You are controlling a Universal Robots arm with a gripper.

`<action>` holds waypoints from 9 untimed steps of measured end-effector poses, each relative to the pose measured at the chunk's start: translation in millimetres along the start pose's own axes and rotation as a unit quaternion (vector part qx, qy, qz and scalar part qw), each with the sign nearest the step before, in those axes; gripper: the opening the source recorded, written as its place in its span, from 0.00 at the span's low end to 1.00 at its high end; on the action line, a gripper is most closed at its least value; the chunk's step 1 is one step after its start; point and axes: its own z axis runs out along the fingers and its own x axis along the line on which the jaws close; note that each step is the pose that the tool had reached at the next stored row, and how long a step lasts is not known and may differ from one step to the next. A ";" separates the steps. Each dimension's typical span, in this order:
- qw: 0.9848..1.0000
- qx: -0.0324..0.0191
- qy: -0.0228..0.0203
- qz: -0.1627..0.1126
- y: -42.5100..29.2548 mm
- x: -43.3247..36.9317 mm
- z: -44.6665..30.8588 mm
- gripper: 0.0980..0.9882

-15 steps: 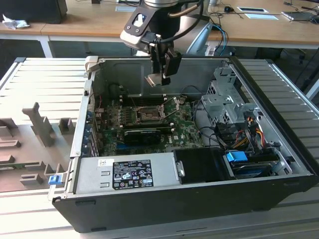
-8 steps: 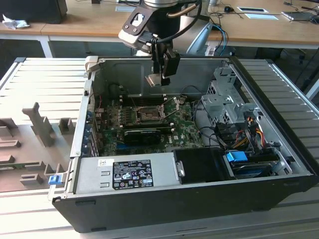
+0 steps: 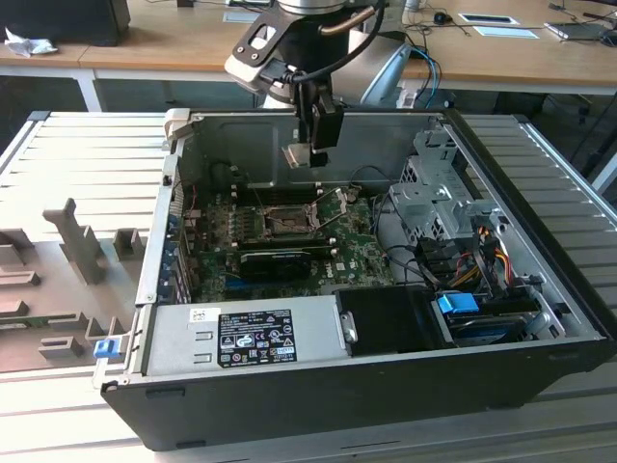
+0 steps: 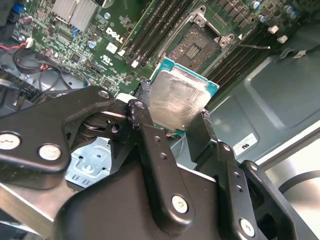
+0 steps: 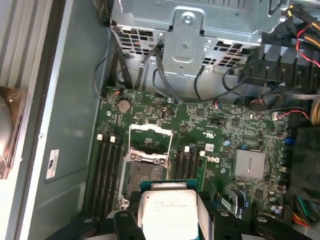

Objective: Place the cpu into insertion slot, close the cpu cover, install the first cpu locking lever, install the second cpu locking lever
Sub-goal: 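Place the cpu into insertion slot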

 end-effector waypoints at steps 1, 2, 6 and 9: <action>1.000 0.000 0.000 0.004 0.0 0.0 0.1 0.48; 1.000 0.000 -0.001 0.009 0.0 0.0 0.1 0.48; 0.999 -0.001 -0.004 0.040 0.0 0.0 0.5 0.48; 0.999 -0.001 -0.005 0.050 -0.2 0.0 1.8 0.48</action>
